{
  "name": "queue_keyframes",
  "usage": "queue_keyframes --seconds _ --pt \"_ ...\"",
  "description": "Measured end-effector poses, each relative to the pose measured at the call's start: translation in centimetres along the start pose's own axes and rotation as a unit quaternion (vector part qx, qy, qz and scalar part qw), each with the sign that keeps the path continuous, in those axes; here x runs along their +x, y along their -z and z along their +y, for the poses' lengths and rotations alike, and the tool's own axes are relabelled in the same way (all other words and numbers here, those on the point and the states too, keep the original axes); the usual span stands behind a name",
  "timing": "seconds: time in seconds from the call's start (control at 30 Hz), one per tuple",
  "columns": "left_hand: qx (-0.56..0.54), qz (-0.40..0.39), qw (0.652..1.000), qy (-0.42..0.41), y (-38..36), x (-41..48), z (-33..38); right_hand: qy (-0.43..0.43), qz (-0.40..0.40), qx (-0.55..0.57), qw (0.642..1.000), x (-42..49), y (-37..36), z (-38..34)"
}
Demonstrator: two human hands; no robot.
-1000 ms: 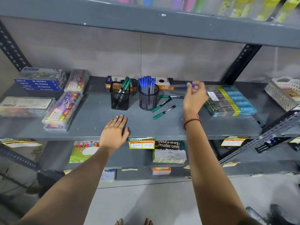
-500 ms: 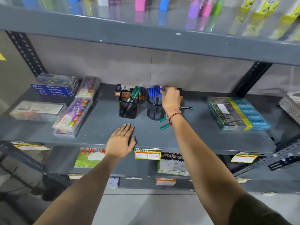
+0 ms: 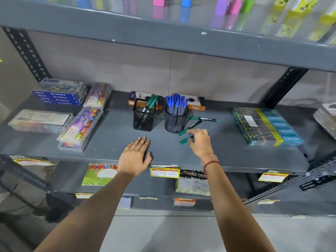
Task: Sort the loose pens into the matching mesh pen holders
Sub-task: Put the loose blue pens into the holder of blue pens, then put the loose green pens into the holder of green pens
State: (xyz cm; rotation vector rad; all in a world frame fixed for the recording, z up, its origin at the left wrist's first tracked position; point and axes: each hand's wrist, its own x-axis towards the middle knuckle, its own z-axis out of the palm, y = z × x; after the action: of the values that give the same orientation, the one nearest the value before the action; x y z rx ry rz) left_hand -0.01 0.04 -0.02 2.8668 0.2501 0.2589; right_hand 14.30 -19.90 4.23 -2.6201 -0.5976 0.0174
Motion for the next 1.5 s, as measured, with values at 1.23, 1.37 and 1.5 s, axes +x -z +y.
queue_keyframes --seconds 1.23,1.37,1.5 --pt "-0.017 0.040 0.999 -0.007 -0.1 -0.5 -1.6 0.064 0.133 0.127 0.981 7.6 0.6 -15.5" --pt "-0.019 0.044 0.999 -0.006 -0.4 -0.3 -1.6 0.058 0.241 0.113 0.962 8.0 3.0 -11.6" --pt "-0.016 0.051 0.999 -0.006 -0.2 -0.2 -1.7 -0.072 0.250 0.159 0.952 6.7 2.9 -6.0"
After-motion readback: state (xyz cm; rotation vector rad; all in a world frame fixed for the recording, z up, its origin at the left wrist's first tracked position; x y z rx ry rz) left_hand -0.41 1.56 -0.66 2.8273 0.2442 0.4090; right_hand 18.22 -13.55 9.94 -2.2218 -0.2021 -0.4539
